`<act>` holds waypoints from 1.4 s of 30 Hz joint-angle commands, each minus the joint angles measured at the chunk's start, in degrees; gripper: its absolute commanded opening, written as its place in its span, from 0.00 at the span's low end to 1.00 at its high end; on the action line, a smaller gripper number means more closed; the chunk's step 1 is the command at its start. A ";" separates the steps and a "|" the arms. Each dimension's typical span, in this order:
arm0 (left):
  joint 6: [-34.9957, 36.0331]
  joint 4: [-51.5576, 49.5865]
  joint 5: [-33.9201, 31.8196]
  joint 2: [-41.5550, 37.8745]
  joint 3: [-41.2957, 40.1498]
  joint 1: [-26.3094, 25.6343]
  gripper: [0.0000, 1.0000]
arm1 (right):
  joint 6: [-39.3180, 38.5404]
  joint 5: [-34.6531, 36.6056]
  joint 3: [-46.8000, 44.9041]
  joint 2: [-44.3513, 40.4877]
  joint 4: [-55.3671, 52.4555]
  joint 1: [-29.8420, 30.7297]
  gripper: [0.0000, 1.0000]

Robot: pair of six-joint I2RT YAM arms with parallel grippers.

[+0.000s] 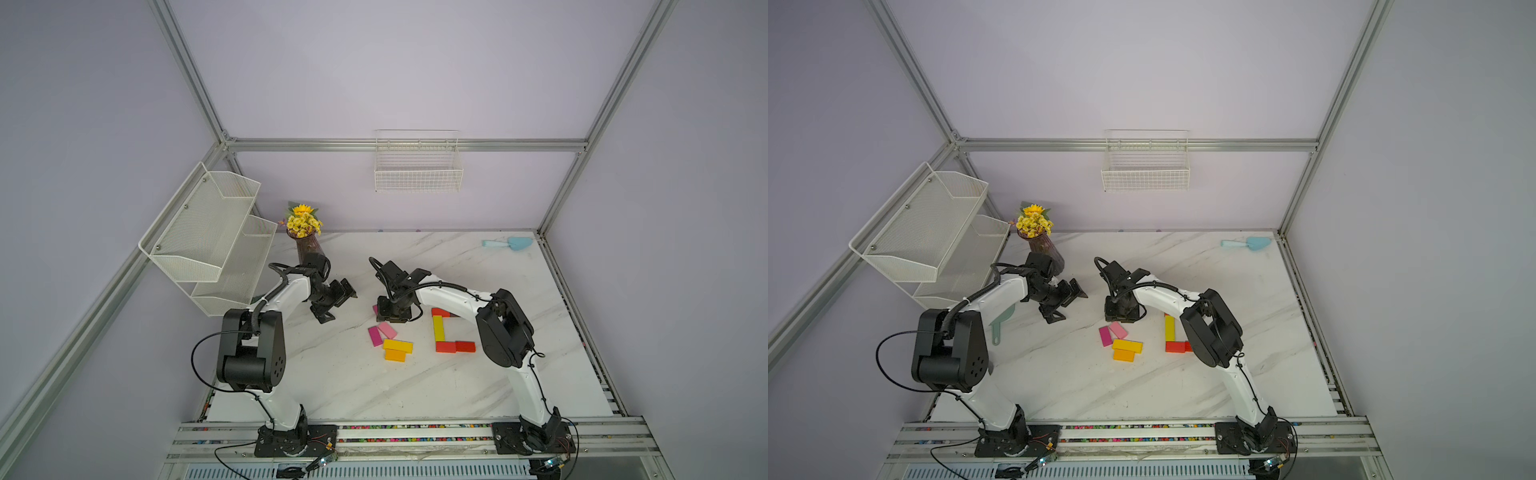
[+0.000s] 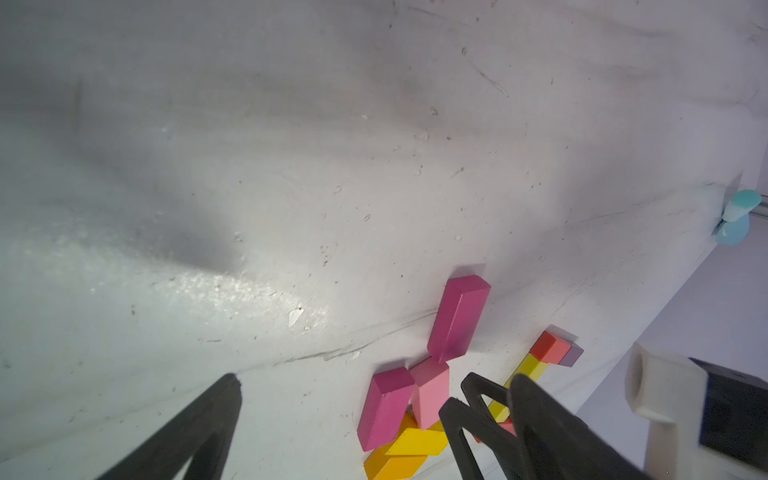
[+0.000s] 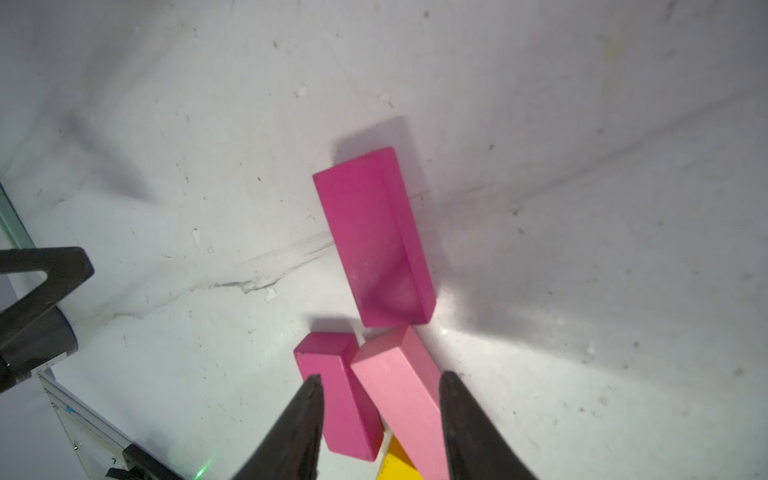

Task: Assemble the letter c with building blocks
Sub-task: Adjust the building block at the center of the board.

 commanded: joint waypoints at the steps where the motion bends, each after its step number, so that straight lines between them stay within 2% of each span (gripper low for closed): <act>1: 1.88 1.39 2.72 0.20 2.11 0.11 1.00 | 2.30 -1.67 -3.31 -2.64 1.65 -0.30 0.48; 6: 1.83 4.54 6.27 0.67 2.35 -0.07 1.00 | 4.25 -0.36 -5.68 -6.31 3.10 -0.39 0.49; 12: 2.73 5.72 8.37 3.08 5.04 -2.32 1.00 | 6.14 2.67 -7.32 -10.67 2.95 -1.56 0.59; 19: -0.08 5.72 5.80 5.88 7.33 -8.67 1.00 | 5.70 3.69 -15.42 -19.22 3.49 -6.66 0.64; 30: -10.82 8.25 0.77 9.00 7.38 -17.46 1.00 | 3.37 -1.33 -25.50 -31.05 3.69 -15.33 0.66; 36: -15.50 11.08 -0.48 11.15 8.05 -21.31 1.00 | 1.56 -4.04 -28.55 -34.62 3.60 -18.85 0.66; 42: -16.82 12.13 -1.45 14.16 13.08 -24.11 1.00 | 0.32 -6.01 -29.82 -35.58 3.73 -20.68 0.66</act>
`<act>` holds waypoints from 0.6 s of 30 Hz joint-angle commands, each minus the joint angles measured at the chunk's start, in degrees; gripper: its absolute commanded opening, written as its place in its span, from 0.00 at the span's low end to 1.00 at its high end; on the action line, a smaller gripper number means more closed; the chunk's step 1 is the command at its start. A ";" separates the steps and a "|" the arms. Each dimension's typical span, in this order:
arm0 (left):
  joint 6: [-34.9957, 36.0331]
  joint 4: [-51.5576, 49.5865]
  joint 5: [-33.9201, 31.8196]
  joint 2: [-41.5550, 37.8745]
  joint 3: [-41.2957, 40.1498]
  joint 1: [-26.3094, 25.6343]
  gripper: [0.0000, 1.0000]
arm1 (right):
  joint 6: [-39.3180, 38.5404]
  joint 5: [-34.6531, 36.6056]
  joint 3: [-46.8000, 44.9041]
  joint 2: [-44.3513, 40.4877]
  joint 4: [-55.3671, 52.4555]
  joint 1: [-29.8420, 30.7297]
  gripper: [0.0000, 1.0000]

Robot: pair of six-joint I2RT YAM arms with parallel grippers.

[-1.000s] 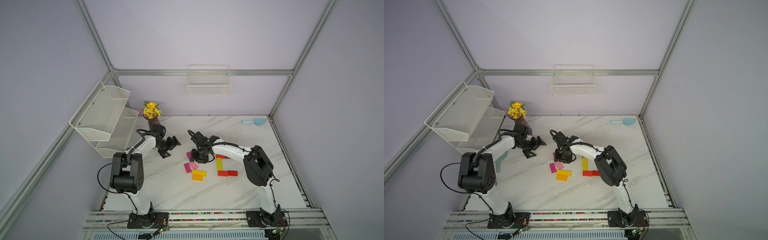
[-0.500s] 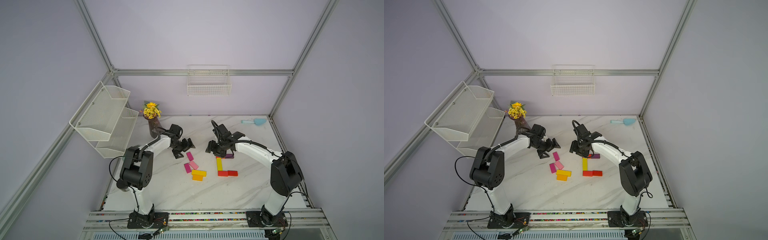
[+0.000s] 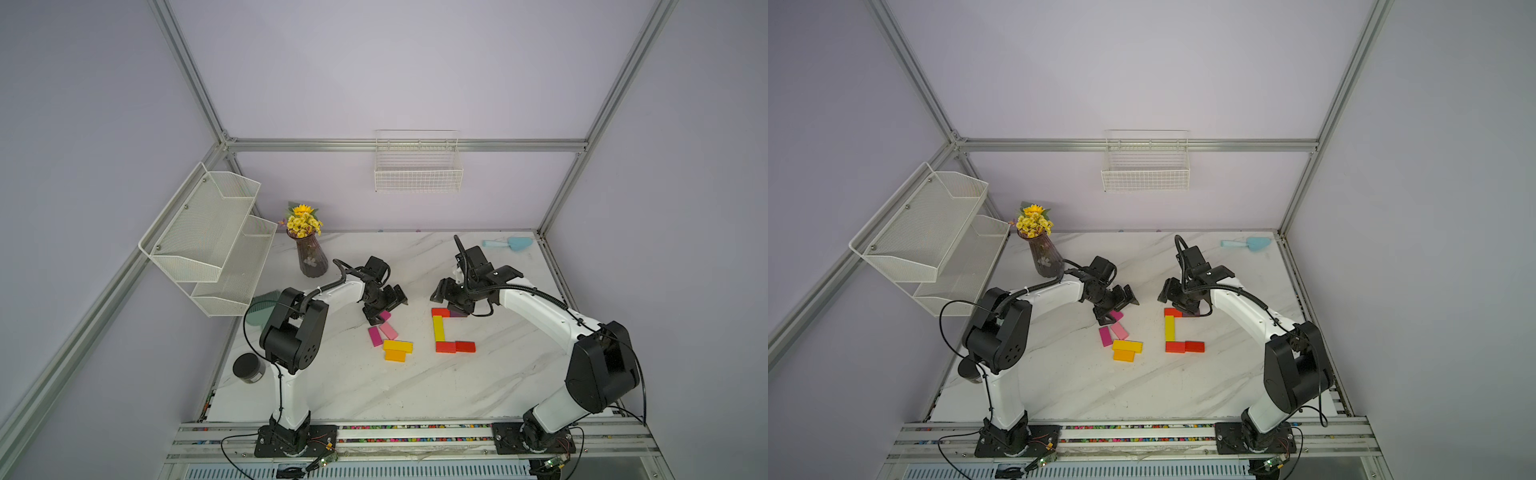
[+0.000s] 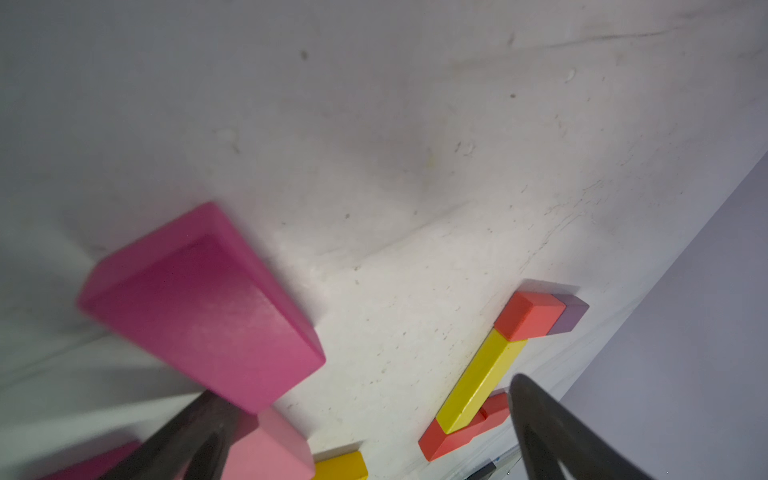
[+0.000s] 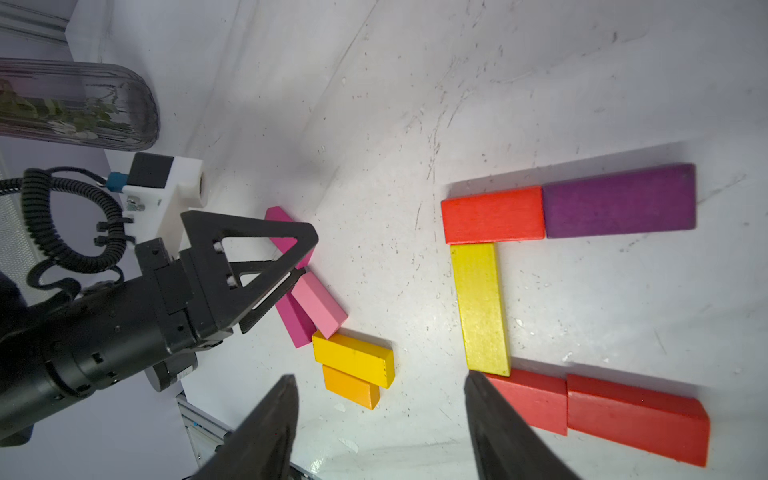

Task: Assemble the letter c with building blocks
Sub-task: Adjust the building block at the center of the board.

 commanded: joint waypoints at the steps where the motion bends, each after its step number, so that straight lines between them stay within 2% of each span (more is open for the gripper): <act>1: -1.89 2.84 -0.74 0.56 4.43 -1.38 1.00 | -1.41 -1.74 -0.90 -1.31 0.07 -0.61 0.66; 7: -0.16 0.38 -2.19 -0.49 6.87 -1.95 1.00 | -2.13 -2.95 -1.38 -1.18 0.17 -1.45 0.66; 11: 5.96 -8.56 -7.68 -1.64 10.34 -1.68 1.00 | -2.67 -3.25 -1.17 -1.01 0.42 -1.57 0.67; 18: 17.43 -23.03 -16.22 1.96 18.45 -1.09 1.00 | -2.58 -3.71 -1.39 -0.39 2.29 -1.57 0.73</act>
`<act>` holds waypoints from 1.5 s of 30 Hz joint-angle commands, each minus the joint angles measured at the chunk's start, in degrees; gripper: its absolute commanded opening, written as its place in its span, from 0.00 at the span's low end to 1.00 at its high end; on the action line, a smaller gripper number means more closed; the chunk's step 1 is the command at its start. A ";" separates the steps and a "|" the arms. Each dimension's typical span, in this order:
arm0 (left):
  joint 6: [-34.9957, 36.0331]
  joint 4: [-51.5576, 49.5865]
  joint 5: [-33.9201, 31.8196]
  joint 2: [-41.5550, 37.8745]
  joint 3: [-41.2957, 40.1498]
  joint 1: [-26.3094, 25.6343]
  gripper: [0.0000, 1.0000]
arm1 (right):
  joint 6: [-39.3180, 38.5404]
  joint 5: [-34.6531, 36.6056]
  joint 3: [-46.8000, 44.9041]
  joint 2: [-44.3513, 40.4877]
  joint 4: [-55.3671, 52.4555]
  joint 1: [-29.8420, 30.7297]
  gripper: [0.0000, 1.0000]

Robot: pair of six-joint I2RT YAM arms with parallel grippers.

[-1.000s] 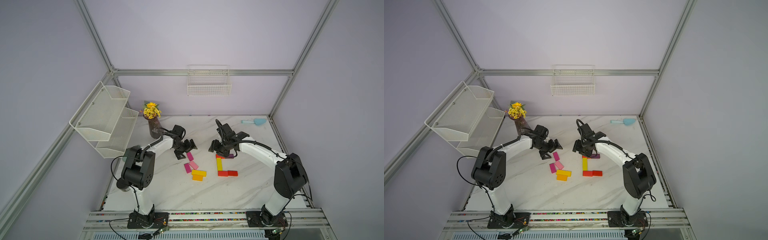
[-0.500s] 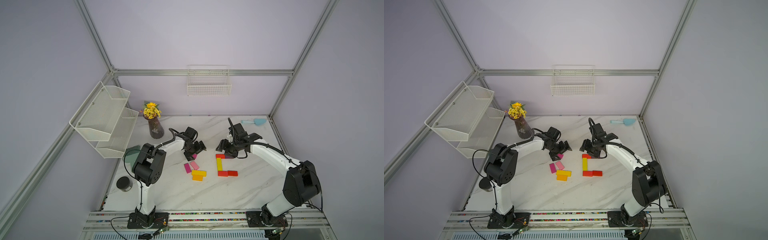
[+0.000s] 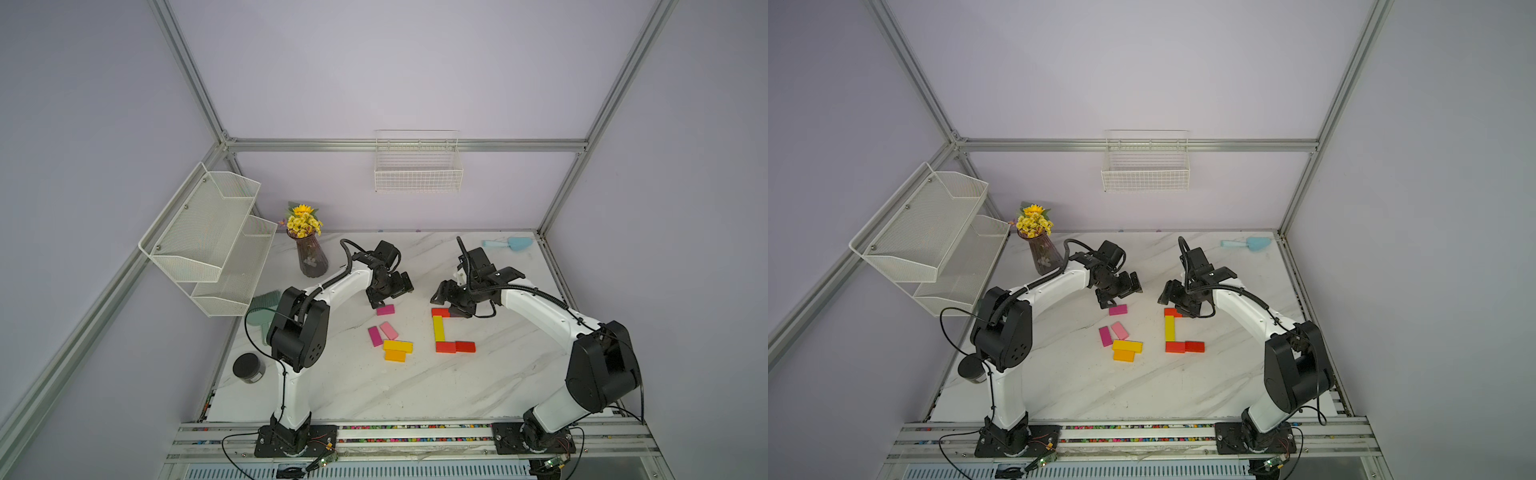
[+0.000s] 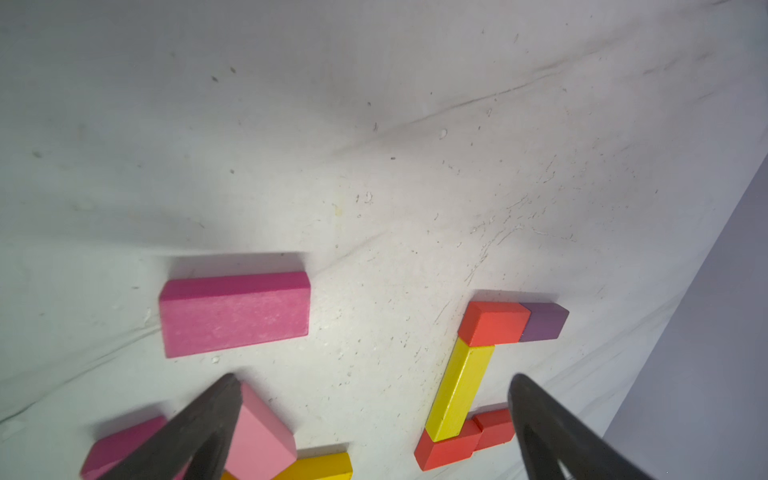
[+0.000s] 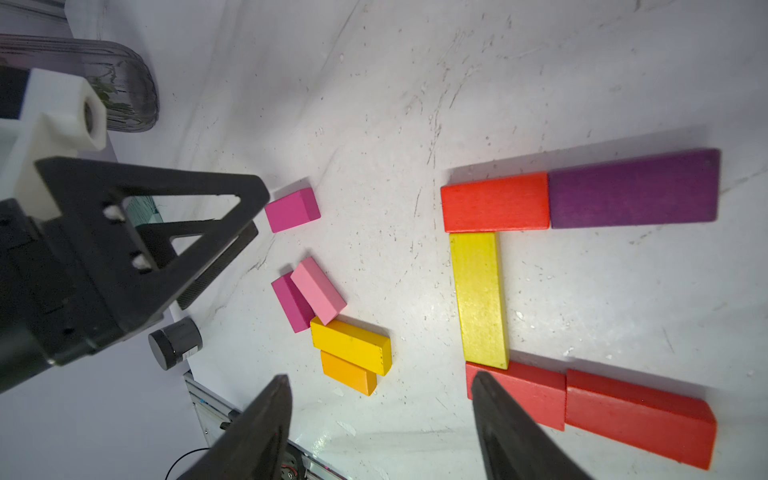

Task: Assemble the letter c with building blocks
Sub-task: Adjust the building block at the center of the board, then pick up the building block from the center of the board.

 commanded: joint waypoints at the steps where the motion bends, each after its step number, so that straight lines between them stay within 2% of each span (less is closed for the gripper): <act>1: 7.49 -10.05 -6.13 1.58 4.22 0.42 1.00 | -0.30 -0.21 -0.31 -0.32 2.28 -0.27 0.73; 14: 4.56 -10.41 -5.09 8.07 4.82 0.48 1.00 | 1.31 0.35 -2.07 1.04 6.17 -0.28 0.76; 26: 5.22 -10.72 -5.25 10.56 5.80 0.41 0.98 | 1.05 0.48 -1.71 2.52 5.99 -0.28 0.76; 35: 6.95 -11.28 -5.44 12.52 7.19 0.32 0.80 | 0.86 0.26 -1.07 3.68 5.91 -0.28 0.76; 41: 8.35 -11.47 -4.92 12.68 8.17 -0.20 0.55 | 0.95 0.47 -1.11 3.73 5.82 -0.24 0.76; 45: 9.30 -11.96 -5.20 12.50 9.82 -1.29 0.51 | 0.95 0.43 -1.26 3.68 5.91 -0.26 0.76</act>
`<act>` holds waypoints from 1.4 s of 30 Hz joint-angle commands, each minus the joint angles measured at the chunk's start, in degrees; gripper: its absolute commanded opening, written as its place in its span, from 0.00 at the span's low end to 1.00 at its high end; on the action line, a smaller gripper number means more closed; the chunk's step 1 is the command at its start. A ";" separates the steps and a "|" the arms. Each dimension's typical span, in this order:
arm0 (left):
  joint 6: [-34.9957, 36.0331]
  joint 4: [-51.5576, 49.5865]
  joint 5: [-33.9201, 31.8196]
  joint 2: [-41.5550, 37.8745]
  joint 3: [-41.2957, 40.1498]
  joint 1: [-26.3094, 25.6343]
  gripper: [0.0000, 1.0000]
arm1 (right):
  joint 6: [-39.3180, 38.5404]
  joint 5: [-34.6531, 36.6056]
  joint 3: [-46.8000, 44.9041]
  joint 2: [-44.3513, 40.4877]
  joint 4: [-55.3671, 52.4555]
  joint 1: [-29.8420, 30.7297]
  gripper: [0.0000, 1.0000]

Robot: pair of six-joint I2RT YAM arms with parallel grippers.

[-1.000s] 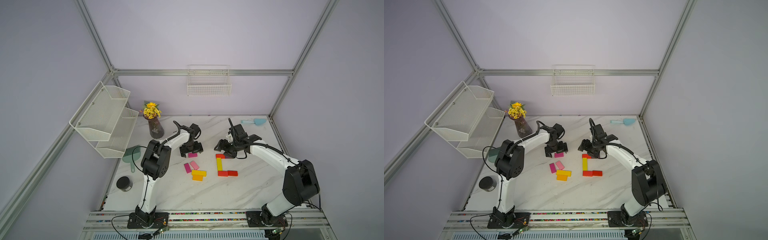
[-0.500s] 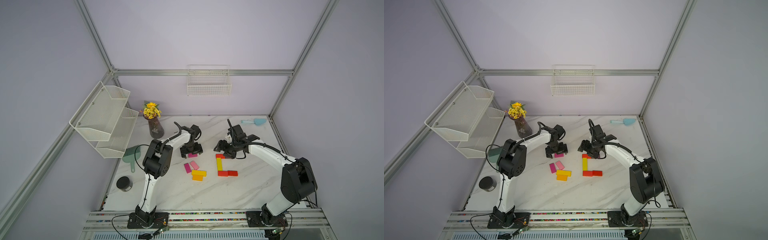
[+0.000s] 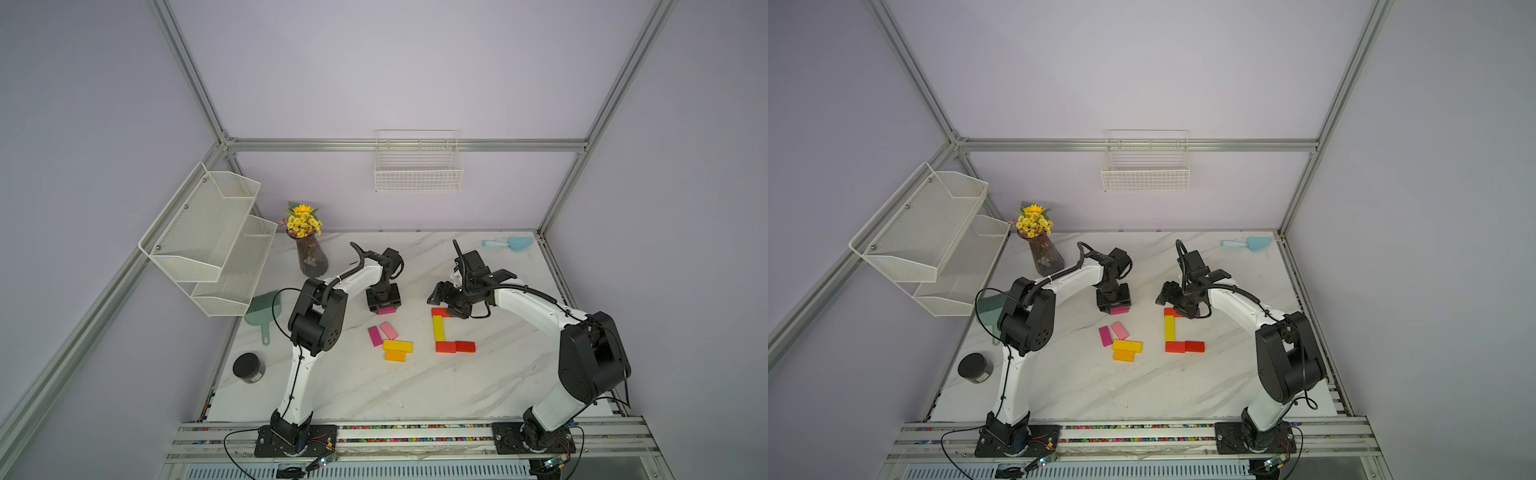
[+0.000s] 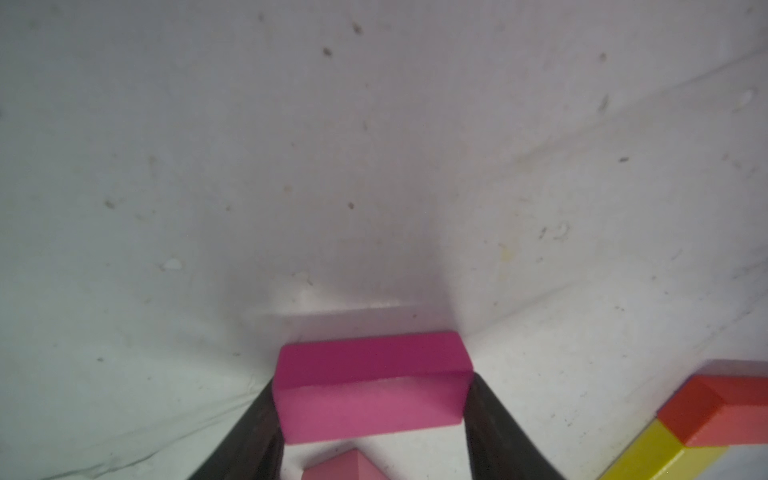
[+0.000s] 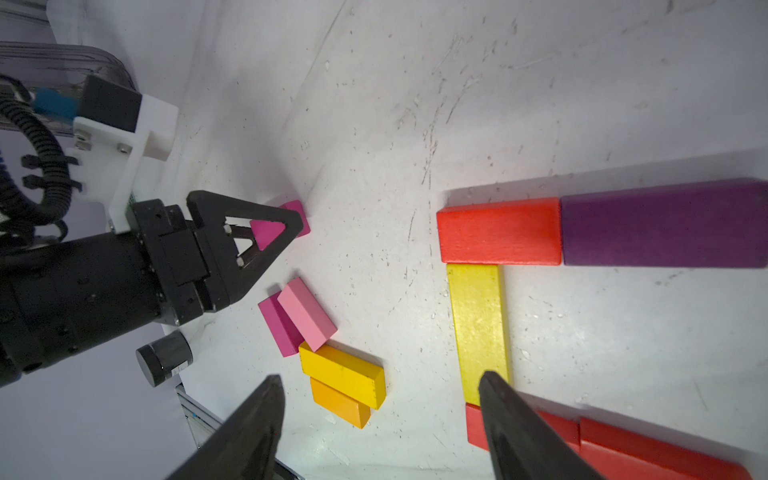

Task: Assemble the letter c with building blocks
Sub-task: Pick up the building block from the center of the board, then place the building block at the center of the board.

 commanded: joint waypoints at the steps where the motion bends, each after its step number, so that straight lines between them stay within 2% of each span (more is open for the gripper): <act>1: 2.12 -0.93 0.10 0.14 2.96 -1.41 0.50 | 0.19 0.35 0.36 0.08 0.95 -0.27 0.76; 9: 4.15 -2.83 -1.17 1.30 6.29 -3.93 0.51 | 0.36 0.25 0.20 0.11 0.97 -0.24 0.76; 23: 3.21 -3.20 -0.75 2.68 5.71 -5.26 0.52 | 0.80 0.25 -0.34 -0.53 0.97 -0.28 0.76; 26: 2.87 -3.16 -0.33 3.02 5.62 -5.26 0.58 | 0.89 0.29 -0.31 -0.63 0.79 -0.28 0.76; 33: 2.08 -3.05 0.23 2.57 5.60 -5.26 0.84 | 0.98 0.25 -0.65 -1.33 0.70 -0.25 0.76; 39: 0.99 -3.20 -0.29 -0.55 5.50 -5.18 0.98 | 0.98 0.05 -0.91 -1.84 0.62 -0.28 0.76; 42: 0.58 -3.15 -0.79 -3.82 4.79 -5.17 1.00 | 0.89 -0.11 -1.41 -2.33 0.49 -0.27 0.76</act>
